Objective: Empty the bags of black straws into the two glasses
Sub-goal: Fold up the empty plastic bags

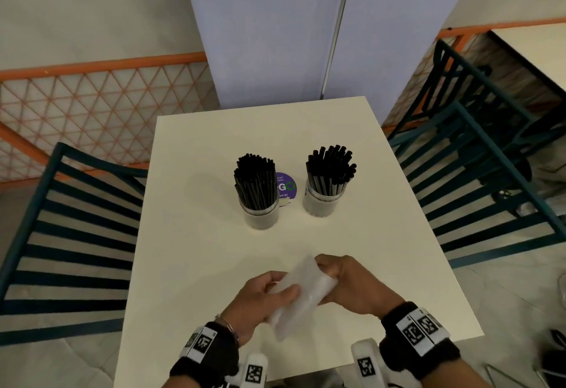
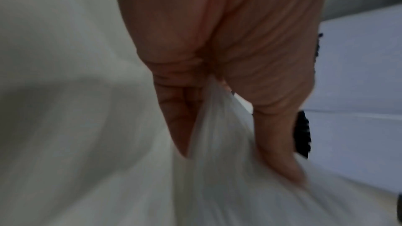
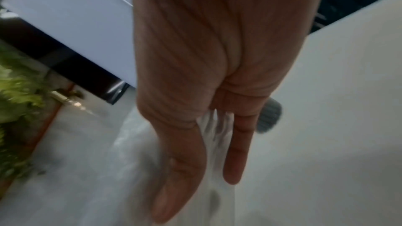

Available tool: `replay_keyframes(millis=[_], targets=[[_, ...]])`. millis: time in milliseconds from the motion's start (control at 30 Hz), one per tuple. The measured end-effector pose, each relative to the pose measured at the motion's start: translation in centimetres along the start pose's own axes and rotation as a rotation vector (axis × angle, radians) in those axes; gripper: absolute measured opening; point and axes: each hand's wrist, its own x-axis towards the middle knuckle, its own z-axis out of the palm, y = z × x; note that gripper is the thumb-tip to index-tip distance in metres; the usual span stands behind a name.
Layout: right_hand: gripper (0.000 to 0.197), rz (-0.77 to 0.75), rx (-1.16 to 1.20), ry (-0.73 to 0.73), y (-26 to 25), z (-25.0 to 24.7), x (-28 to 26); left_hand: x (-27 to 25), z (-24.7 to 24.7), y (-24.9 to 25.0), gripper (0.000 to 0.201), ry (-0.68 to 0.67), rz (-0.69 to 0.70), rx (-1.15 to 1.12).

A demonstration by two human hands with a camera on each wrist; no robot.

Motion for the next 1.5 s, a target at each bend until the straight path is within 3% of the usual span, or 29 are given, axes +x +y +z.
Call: replay_keyframes(millis=[67,133,233,267,333,433,533,633,700,867,967,1133,1233,1333,1500], targets=[[0.038,-0.059,-0.100,-0.093,-1.6,-0.9,0.5,-0.3,-0.1,0.4,0.064,-0.136,-0.008,0.062],[0.057,0.007,-0.195,-0.172,-2.9,-0.9,1.1,-0.5,0.0,0.6,0.064,-0.292,-0.033,0.012],[0.061,-0.052,-0.227,-0.119,-3.6,-1.2,1.2,-0.1,1.2,0.6,0.065,-0.441,-0.082,-0.095],[0.053,-0.061,-0.247,-0.052,-3.5,-1.8,1.2,0.2,1.8,0.6,0.062,-0.416,-0.086,-0.096],[0.048,-0.045,-0.263,0.206,-2.3,-3.0,1.3,1.3,2.7,0.9,0.053,-0.235,-0.076,-0.076],[0.077,0.113,0.039,0.748,-1.6,-4.6,2.2,3.6,3.8,2.1,0.047,0.167,-0.003,0.133],[0.133,0.218,0.202,0.869,-3.5,-5.2,4.6,5.9,4.8,3.3,0.050,0.432,0.172,0.685],[0.148,0.166,0.129,0.944,-4.9,-5.8,8.7,8.5,5.5,4.2,0.038,0.416,0.543,1.192],[0.151,0.185,0.000,0.974,-5.2,-6.7,11.2,10.1,6.0,4.7,0.036,0.382,0.719,1.336],[0.141,0.241,-0.266,0.861,-4.3,-8.7,14.7,12.9,6.8,5.7,0.019,0.314,0.824,1.364],[0.118,0.202,-0.274,0.803,-3.4,-9.5,15.5,12.8,6.9,6.3,0.012,0.323,0.834,1.377],[0.072,-0.005,-0.262,0.643,-2.7,-10.9,15.6,11.9,6.6,7.0,0.039,0.320,0.777,1.430],[0.056,-0.178,-0.258,0.492,-2.1,-12.7,15.6,11.8,6.3,6.6,0.035,0.289,0.779,1.404],[0.048,-0.281,-0.249,0.357,-1.8,-14.8,15.9,11.9,6.1,6.0,0.033,0.254,0.773,1.372],[0.044,-0.323,-0.225,0.242,-1.8,-16.3,16.7,12.0,5.7,5.8,0.031,0.220,0.804,1.298]])
